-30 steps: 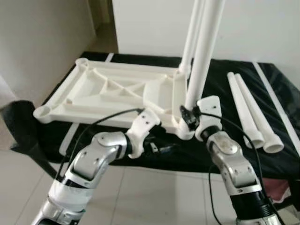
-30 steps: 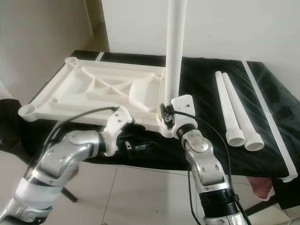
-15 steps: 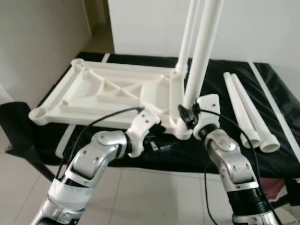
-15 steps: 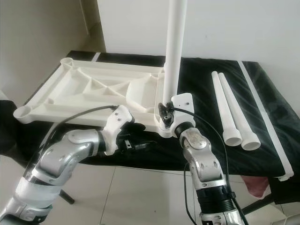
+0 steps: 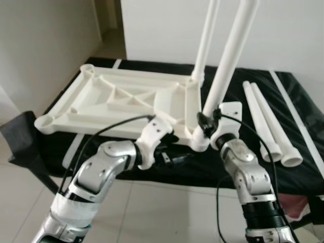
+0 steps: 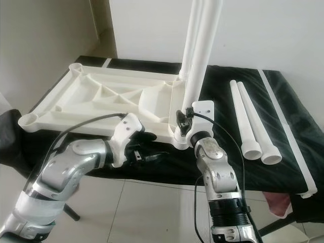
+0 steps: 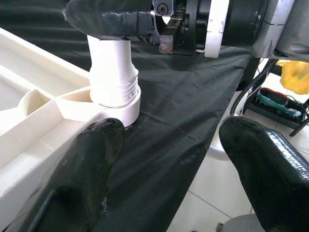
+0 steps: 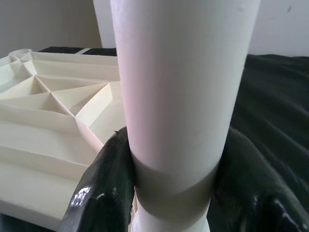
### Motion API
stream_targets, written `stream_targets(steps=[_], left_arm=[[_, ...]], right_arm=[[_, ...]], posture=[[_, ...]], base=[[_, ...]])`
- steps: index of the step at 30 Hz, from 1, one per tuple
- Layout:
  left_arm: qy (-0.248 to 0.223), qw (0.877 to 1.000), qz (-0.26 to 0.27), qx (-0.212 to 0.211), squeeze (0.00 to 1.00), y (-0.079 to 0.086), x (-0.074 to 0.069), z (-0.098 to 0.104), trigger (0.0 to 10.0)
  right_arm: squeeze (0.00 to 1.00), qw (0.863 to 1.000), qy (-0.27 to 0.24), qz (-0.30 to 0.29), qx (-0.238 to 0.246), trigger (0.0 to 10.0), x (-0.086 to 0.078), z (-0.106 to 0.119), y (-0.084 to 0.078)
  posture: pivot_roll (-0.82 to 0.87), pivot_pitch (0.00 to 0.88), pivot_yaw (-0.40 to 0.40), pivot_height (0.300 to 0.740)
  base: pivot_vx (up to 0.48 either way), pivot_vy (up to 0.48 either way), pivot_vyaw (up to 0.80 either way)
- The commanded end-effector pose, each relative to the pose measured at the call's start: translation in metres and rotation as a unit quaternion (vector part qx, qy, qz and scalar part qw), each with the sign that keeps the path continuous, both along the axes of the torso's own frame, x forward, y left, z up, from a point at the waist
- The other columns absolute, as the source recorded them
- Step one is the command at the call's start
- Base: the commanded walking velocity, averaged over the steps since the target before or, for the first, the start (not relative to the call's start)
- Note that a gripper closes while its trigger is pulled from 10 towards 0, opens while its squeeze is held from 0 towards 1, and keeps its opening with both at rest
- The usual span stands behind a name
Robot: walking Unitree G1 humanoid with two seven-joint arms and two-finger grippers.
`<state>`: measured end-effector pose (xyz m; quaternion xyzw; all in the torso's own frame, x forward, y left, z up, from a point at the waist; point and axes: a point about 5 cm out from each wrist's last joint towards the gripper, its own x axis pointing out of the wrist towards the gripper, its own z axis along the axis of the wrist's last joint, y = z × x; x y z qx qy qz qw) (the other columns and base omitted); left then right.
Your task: Building children table
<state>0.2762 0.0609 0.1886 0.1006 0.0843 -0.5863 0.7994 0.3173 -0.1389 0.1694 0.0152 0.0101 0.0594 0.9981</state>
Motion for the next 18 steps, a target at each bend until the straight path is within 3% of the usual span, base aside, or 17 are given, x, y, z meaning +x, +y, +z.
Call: stream_targets(steps=[1, 7, 8, 9, 12, 18], left_arm=[[-0.003, 1.0, 0.007, -0.002, 0.0, 0.001, 0.001, 0.002, 10.0], [-0.003, 1.0, 0.006, -0.001, 0.0, 0.001, 0.001, 0.002, 10.0], [-0.003, 1.0, 0.005, 0.0, 0.0, 0.001, 0.001, 0.002, 10.0], [-0.003, 1.0, 0.005, 0.0, 0.0, 0.001, 0.001, 0.002, 10.0], [-0.001, 1.0, 0.005, 0.0, 0.0, 0.001, 0.0, 0.001, 10.0], [-0.001, 1.0, 0.004, -0.002, 0.0, -0.001, 0.001, 0.001, 10.0]], right_arm=[[0.0, 0.992, 0.116, -0.05, 0.013, 10.0, -0.008, -0.046, -0.017], [0.0, 0.993, 0.101, -0.053, 0.017, 10.0, -0.008, -0.043, -0.014], [0.0, 0.99, 0.073, -0.112, 0.042, 10.0, -0.013, -0.041, -0.012], [0.0, 0.99, 0.073, -0.112, 0.042, 10.0, -0.013, -0.041, -0.012], [0.0, 0.974, 0.038, -0.211, 0.069, 10.0, -0.018, -0.039, -0.008], [0.0, 0.968, 0.031, -0.233, 0.091, 10.0, -0.017, -0.038, 0.0]], posture=[[0.02, 0.033, 0.002, 0.74], [0.02, 0.036, 0.003, 0.74], [0.01, 0.039, 0.003, 0.74], [0.01, 0.039, 0.003, 0.74], [0.01, 0.042, 0.002, 0.74], [0.01, 0.041, 0.0, 0.74]], base=[[0.0, 0.0, 0.0], [0.0, 0.0, 0.0], [0.0, 0.0, 0.0], [0.0, 0.0, 0.0], [0.0, 0.0, 0.0], [0.0, 0.0, 0.0]])
